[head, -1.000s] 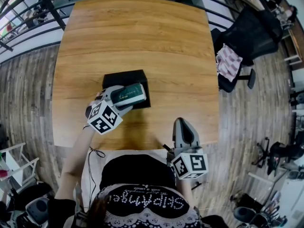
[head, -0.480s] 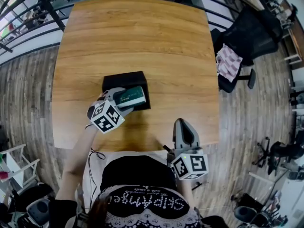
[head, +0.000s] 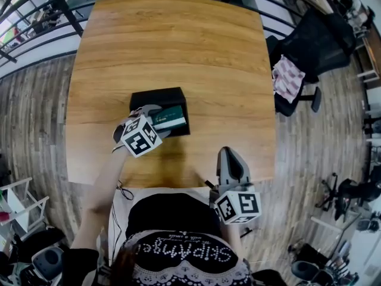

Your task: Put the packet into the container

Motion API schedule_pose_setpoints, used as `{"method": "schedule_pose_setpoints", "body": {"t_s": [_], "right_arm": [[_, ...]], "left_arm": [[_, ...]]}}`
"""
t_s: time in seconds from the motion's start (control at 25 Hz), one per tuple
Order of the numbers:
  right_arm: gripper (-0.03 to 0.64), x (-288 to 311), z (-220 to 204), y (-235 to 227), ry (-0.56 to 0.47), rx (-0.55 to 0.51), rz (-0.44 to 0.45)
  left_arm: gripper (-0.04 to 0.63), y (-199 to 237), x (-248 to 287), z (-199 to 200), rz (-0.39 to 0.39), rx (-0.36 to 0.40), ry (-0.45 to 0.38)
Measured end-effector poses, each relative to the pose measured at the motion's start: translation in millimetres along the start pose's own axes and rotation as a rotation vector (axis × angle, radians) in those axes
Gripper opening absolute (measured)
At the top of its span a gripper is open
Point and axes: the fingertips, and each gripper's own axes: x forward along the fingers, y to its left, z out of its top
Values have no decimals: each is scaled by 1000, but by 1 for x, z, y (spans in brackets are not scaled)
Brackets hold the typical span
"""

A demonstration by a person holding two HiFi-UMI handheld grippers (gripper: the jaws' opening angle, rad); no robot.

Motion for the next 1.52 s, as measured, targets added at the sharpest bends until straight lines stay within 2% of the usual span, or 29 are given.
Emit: {"method": "schedule_pose_setpoints", "body": {"t_s": [0.2, 0.64, 0.72, 0.88, 1.12, 1.32, 1.36, 1.44, 1.52], "right_arm": [[38, 0, 1, 2, 2, 2, 4], [38, -2, 3, 6, -4, -11, 12], [38, -3, 3, 4, -3, -13, 9], [38, -4, 5, 5, -4, -18, 12], [38, -4, 10, 6, -16, -25, 18], [38, -5, 21, -6, -34, -30, 0], [38, -6, 23, -9, -41, -31, -7], [38, -10, 25, -15, -48, -35, -23], [38, -14, 27, -21, -52, -41, -37]], "left_arm": [[344, 2, 5, 0, 8, 0, 30], [344, 5, 2, 2, 23, 2, 18], [345, 5, 0, 5, 23, -20, 4], [345, 9, -14, 22, 29, -117, -84], [345, 16, -39, 36, 84, -136, -156], [342, 28, -65, 62, 148, -207, -285], [334, 32, -73, 67, 172, -218, -315], [249, 38, -89, 77, 230, -229, -378], [210, 43, -102, 84, 280, -233, -429]]}}
